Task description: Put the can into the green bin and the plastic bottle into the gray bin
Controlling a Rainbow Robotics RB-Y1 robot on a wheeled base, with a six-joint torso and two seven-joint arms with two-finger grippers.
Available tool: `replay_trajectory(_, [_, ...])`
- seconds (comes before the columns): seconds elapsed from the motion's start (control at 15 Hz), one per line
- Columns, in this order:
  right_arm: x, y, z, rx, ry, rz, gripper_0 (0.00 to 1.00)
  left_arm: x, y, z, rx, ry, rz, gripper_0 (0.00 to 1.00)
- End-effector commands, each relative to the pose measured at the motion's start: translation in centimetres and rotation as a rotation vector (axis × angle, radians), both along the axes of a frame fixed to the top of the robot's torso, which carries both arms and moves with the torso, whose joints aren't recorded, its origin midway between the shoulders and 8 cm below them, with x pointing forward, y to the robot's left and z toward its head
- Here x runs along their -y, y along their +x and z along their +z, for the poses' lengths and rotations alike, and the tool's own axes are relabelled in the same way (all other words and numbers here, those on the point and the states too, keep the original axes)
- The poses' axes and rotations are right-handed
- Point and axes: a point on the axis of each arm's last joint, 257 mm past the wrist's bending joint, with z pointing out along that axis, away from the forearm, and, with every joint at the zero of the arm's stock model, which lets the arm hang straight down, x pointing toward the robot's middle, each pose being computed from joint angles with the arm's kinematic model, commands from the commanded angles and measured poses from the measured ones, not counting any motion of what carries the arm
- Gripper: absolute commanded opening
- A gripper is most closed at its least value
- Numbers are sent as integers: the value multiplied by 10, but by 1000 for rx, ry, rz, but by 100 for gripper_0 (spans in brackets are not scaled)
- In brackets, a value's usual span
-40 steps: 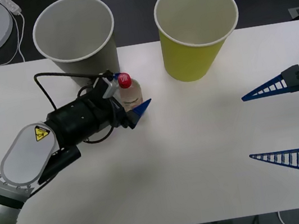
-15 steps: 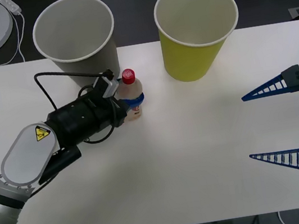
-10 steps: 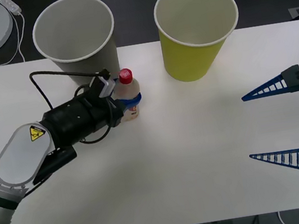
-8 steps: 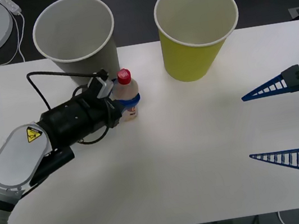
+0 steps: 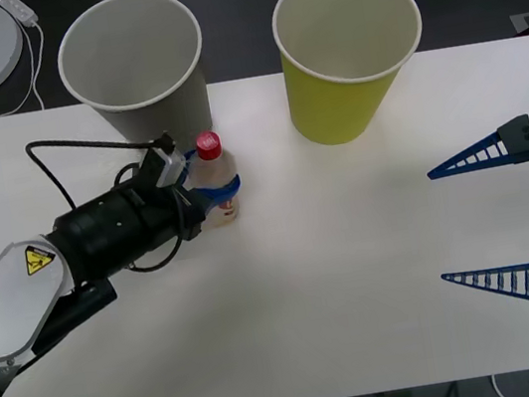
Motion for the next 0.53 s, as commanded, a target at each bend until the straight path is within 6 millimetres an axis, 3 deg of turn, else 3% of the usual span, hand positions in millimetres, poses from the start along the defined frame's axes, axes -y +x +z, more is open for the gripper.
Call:
replay_trajectory(0.07, [0,0,0,0,0,0,100,-5,-7,4,-6,-11,8,0])
replay_trajectory(0.53, [0,0,0,0,0,0,100,-15,-32,21,-42,5,50,0])
